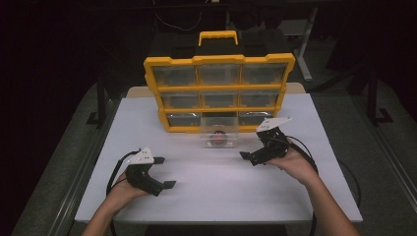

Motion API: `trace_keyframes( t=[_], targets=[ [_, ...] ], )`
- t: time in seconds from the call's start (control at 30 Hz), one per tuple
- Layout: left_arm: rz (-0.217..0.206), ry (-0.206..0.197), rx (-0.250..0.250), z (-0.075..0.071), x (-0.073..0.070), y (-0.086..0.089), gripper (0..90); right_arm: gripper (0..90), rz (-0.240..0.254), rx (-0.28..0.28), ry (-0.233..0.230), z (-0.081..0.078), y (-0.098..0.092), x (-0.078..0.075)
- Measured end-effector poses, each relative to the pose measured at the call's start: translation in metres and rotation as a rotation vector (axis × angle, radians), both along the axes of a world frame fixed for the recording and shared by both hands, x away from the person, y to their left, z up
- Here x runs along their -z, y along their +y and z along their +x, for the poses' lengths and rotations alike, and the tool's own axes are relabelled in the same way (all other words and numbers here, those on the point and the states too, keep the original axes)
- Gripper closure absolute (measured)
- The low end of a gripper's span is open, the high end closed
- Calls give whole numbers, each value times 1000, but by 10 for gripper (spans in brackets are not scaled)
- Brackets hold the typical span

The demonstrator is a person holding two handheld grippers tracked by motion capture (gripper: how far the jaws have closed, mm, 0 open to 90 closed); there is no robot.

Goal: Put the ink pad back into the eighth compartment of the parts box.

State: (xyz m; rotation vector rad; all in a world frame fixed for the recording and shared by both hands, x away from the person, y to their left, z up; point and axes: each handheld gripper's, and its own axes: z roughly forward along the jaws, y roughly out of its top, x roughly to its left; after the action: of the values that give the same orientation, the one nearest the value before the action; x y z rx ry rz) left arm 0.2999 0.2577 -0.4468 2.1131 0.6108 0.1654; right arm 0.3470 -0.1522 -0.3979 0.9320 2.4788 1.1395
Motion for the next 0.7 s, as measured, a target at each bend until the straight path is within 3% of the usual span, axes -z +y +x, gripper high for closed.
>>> trace_keyframes(
  t=[0.7],
  targets=[
    [2,0,-1,-1,0,0,5,3,10,59,-9,-35,-23,36]
  ],
)
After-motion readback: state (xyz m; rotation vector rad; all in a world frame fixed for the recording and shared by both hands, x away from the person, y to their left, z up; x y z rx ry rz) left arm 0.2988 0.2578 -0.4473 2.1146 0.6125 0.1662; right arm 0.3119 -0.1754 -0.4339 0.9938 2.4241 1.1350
